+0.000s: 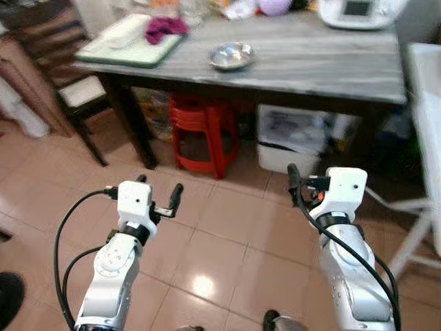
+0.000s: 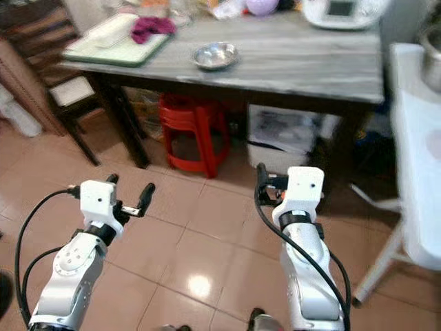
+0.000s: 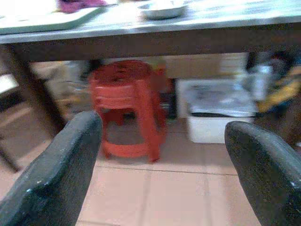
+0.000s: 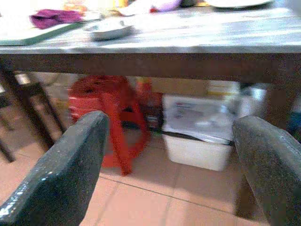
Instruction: Setting the table
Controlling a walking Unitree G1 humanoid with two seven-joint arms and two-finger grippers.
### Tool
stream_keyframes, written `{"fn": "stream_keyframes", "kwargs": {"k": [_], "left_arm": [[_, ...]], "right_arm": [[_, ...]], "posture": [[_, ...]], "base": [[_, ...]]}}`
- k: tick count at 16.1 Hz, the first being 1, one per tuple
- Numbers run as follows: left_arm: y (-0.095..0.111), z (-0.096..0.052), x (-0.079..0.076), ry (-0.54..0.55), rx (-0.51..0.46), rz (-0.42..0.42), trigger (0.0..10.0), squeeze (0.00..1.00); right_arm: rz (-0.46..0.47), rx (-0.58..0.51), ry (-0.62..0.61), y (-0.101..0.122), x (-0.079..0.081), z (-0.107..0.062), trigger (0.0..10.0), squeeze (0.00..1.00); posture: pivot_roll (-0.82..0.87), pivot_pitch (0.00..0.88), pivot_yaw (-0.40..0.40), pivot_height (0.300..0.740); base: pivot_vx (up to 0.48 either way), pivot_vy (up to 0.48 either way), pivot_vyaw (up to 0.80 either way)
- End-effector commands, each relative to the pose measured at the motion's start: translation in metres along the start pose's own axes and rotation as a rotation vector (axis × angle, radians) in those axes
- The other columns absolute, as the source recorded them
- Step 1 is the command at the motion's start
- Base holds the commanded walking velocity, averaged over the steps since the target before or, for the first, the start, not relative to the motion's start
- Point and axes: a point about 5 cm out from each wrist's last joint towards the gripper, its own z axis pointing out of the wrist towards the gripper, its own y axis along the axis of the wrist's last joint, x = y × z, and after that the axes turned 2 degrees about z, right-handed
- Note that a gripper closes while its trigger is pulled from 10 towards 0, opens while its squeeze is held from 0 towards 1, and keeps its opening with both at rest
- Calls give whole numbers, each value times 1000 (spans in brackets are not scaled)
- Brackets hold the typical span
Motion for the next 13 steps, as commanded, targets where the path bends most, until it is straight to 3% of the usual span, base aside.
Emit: {"fn": "stream_keyframes", "kwargs": {"k": [1,3,6,13], "left_arm": [[-2,-5,3,10,12,-4,10000,0],[-2,-4,2,3,11,-12,10000,0],[-1,-4,4,3,10,-12,10000,0],[-2,-5,0,1,8,-29,10000,0]], "right_arm": [[5,-6,13,2,5,2,10000,0],[4,-16,2,3,4,3,10000,0],[2,-15,7,3,4,4,10000,0],[-12,-26,20,5,5,6,10000,0]], "posture": [[-96,156,122,740],[-95,153,123,740],[-93,151,120,740],[-93,146,106,740]], "base": [[0,0,0],[0,0,0],[0,0,-627],[0,-43,0]]}}
